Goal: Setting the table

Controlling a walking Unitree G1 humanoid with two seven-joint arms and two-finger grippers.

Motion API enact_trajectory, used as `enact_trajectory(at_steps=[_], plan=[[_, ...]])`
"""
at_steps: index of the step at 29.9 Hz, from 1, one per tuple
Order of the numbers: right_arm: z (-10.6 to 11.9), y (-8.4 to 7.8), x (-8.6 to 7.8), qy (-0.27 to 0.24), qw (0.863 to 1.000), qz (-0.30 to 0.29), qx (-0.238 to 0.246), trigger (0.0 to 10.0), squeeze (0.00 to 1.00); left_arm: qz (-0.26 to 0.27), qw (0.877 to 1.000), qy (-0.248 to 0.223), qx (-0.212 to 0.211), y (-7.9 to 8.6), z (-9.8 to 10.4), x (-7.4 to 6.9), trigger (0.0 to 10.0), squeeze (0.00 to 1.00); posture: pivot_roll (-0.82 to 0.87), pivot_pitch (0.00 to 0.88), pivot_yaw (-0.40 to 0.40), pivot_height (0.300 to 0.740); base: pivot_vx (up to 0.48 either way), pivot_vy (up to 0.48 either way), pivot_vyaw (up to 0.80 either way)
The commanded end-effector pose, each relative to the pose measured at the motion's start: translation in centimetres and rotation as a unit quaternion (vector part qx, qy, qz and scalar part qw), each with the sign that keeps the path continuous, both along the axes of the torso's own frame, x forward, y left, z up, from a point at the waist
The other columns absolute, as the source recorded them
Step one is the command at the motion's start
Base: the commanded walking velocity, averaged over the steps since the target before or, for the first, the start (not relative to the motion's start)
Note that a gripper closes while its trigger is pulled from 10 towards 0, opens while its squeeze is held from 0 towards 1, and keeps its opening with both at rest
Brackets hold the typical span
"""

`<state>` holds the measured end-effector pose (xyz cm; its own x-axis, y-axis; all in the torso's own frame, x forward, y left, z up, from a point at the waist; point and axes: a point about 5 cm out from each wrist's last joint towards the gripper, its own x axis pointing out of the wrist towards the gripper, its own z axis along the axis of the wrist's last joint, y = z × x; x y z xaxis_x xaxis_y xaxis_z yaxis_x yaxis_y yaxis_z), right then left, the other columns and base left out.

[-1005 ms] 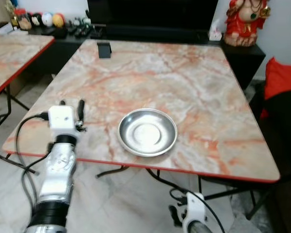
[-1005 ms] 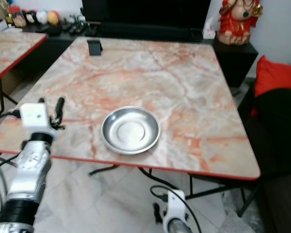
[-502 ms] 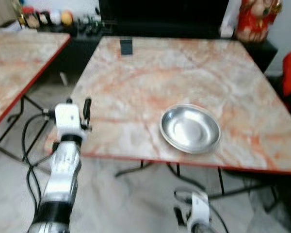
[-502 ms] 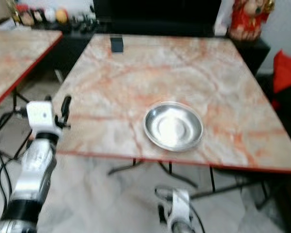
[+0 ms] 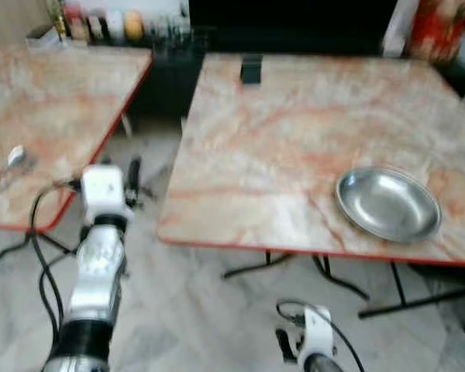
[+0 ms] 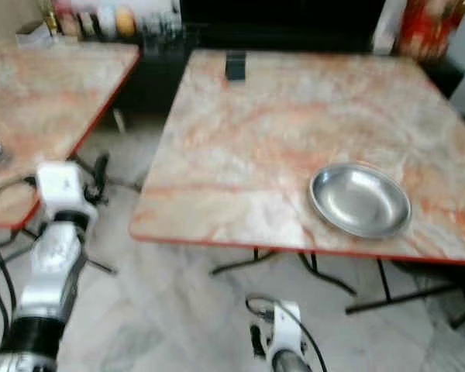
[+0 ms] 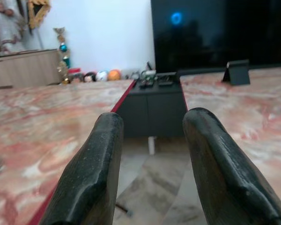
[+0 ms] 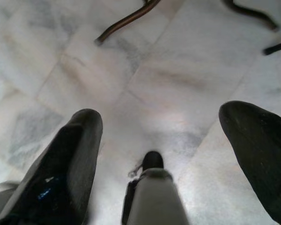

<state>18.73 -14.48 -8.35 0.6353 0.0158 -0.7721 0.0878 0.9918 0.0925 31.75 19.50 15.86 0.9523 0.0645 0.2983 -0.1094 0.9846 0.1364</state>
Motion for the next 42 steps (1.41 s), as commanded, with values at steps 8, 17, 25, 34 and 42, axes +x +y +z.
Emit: enact_trajectory(at_steps=[8, 17, 25, 34, 42], plan=[[0.08, 0.88, 0.18, -0.001, 1.0, 0.003, 0.014, 10.0, 0.0, 0.01, 1.0, 0.001, 0.0, 0.91, 0.26, -0.04, 10.0, 0.0, 0.01, 0.022, -0.041, 0.74, 0.0, 0.48, 0.0], [0.12, 0.84, 0.27, -0.001, 1.0, 0.012, 0.008, 10.0, 0.0, 0.011, 1.0, 0.002, -0.001, 1.1, 0.32, 0.02, 10.0, 0.0, 0.01, 0.028, -0.043, 0.74, 0.0, 0.48, 0.0], [0.12, 0.79, 0.3, 0.0, 1.0, 0.015, 0.007, 10.0, 0.0, 0.015, 1.0, 0.001, -0.004, 1.32, 0.42, 0.0, 10.0, 0.0, 0.01, 0.031, -0.044, 0.74, 0.0, 0.48, 0.0], [0.12, 0.85, 0.3, 0.0, 1.0, 0.015, 0.01, 10.0, 0.0, 0.012, 1.0, 0.002, -0.004, 1.33, 0.43, 0.05, 10.0, 0.0, 0.02, 0.027, -0.045, 0.74, 0.0, 0.48, 0.0], [0.1, 0.84, 0.27, 0.001, 1.0, 0.015, 0.011, 10.0, 0.0, 0.004, 1.0, 0.005, -0.003, 1.16, 0.39, 0.14, 10.0, 0.0, 0.02, 0.023, -0.043, 0.74, 0.0, 0.48, 0.0]])
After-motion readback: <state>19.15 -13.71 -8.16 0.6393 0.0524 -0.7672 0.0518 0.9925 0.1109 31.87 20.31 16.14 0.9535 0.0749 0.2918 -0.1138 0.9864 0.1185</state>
